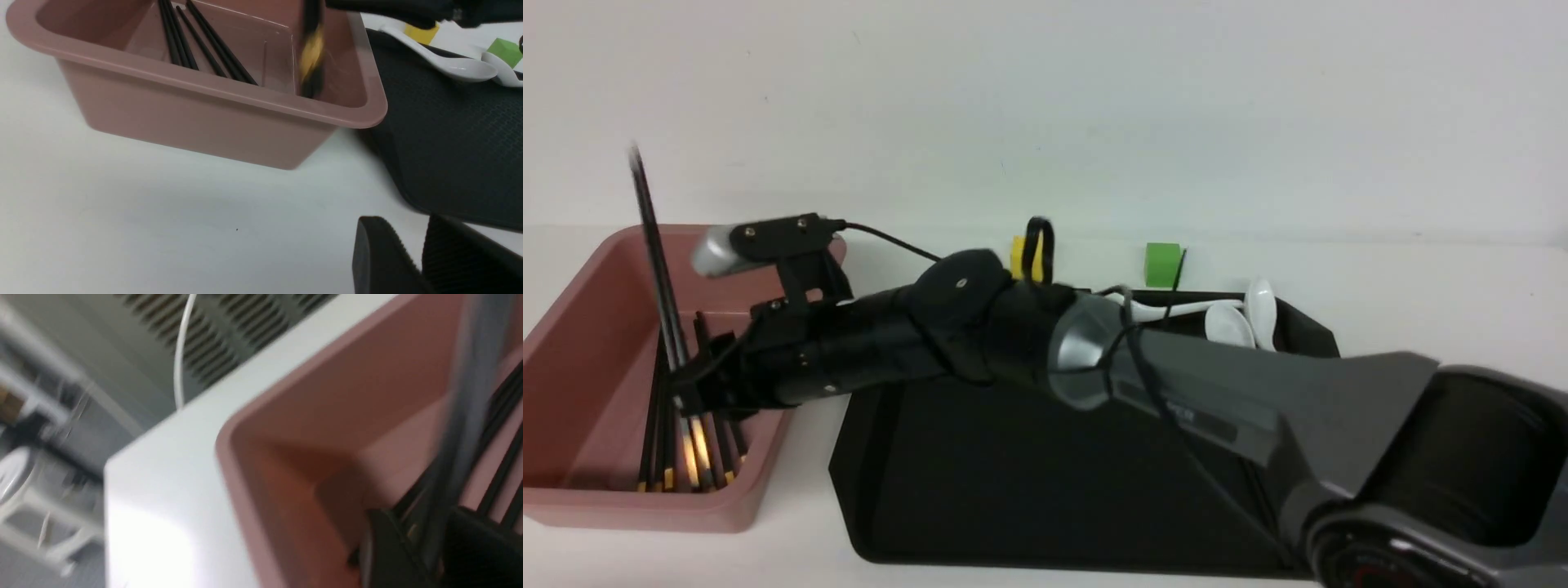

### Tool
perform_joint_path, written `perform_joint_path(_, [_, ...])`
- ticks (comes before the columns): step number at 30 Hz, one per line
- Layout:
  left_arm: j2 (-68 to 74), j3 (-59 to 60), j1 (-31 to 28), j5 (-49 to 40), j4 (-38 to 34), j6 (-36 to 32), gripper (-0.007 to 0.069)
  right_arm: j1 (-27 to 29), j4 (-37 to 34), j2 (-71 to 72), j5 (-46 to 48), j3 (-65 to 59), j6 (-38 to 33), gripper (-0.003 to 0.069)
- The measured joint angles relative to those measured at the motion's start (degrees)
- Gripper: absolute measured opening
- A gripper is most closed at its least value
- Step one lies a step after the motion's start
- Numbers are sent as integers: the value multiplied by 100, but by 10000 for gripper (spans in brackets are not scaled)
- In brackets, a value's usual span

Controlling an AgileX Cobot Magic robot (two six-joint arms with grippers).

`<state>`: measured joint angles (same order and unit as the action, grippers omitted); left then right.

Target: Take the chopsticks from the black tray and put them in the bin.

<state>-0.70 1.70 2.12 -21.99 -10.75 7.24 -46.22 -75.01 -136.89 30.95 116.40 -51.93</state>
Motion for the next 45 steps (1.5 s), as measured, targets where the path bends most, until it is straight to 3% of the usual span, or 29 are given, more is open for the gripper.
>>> perform_joint_path(7, [0, 0, 0, 0, 0, 0, 193, 643, 1188, 606, 1367, 66, 1386, 252])
perform_joint_path(15, [0, 0, 0, 0, 0, 0, 202, 1455, 2161, 1687, 3603, 554, 2335, 176])
perform_joint_path(22, [0, 0, 0, 0, 0, 0, 209, 2100, 3208, 2756, 3994, 696, 3355, 105])
perform_joint_path(27, [0, 0, 0, 0, 0, 0, 216, 2299, 5637, 3782, 4127, 667, 4582, 22])
perform_joint_path(30, [0, 0, 0, 0, 0, 0, 217, 2299, 6306, 4309, 4127, 467, 4855, 6])
perform_joint_path(34, [0, 0, 0, 0, 0, 0, 218, 2299, 7175, 5739, 4147, -640, 5025, 1])
perform_joint_path(41, [0, 0, 0, 0, 0, 0, 227, 2299, 7745, 8014, 4111, -2990, 5481, 1])
perform_joint_path(45, [0, 0, 0, 0, 0, 0, 233, 2299, 7851, 9600, 2936, -5049, 5758, 1])
